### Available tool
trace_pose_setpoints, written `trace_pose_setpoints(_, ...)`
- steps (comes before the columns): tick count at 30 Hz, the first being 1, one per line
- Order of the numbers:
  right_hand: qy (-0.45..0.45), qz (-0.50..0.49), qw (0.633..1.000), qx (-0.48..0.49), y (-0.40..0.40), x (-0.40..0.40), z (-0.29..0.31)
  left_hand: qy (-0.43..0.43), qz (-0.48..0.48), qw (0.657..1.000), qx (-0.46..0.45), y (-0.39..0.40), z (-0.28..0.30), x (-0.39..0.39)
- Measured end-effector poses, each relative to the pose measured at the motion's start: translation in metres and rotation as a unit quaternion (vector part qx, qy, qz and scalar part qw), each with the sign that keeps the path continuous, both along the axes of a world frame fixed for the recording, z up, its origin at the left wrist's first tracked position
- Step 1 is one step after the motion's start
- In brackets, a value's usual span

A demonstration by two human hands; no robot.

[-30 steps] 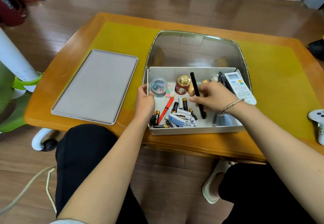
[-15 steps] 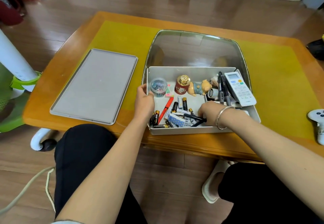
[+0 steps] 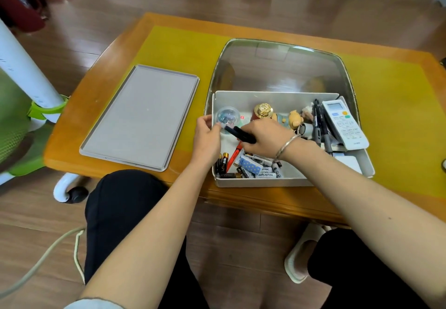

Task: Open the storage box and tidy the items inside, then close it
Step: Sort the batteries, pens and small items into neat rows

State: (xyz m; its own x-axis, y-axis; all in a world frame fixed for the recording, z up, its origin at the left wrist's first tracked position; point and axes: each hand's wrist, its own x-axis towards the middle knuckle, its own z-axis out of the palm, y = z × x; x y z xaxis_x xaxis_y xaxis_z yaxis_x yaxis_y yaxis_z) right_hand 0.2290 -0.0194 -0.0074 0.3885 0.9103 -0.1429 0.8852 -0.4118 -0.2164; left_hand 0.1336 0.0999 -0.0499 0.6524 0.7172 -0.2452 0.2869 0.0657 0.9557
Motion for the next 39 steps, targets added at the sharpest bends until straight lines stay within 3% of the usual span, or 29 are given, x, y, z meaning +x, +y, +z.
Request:
trace_pose_setpoints(5, -0.05, 0.023, 0.997, -0.049, 0.02, 0.006, -0.016, -0.017, 0.014, 1.0, -0.022, -0.002, 0.0, -0.001)
trace_pose_setpoints(15, -0.045, 0.053, 0.985, -0.157, 0.03, -0.002, -0.025, -0.009, 0.021, 1.0, 0.003, -0.003, -0.005, 0.0)
trace_pose_setpoints(23, -0.05, 0.056, 0.984, -0.164, 0.029, 0.0, -0.025, -0.005, 0.015, 1.0, 0.023, -0.003, -0.007, 0.0)
trace_pose_setpoints(31, -0.059, 0.077, 0.993, -0.071, 0.014, 0.003, -0.017, -0.014, 0.033, 0.997, 0.066, -0.006, -0.004, -0.007)
trace_pose_setpoints(39, -0.077, 0.028, 0.991, 0.103, -0.009, 0.011, 0.026, -0.023, 0.014, 0.998, 0.063, -0.006, -0.001, -0.007)
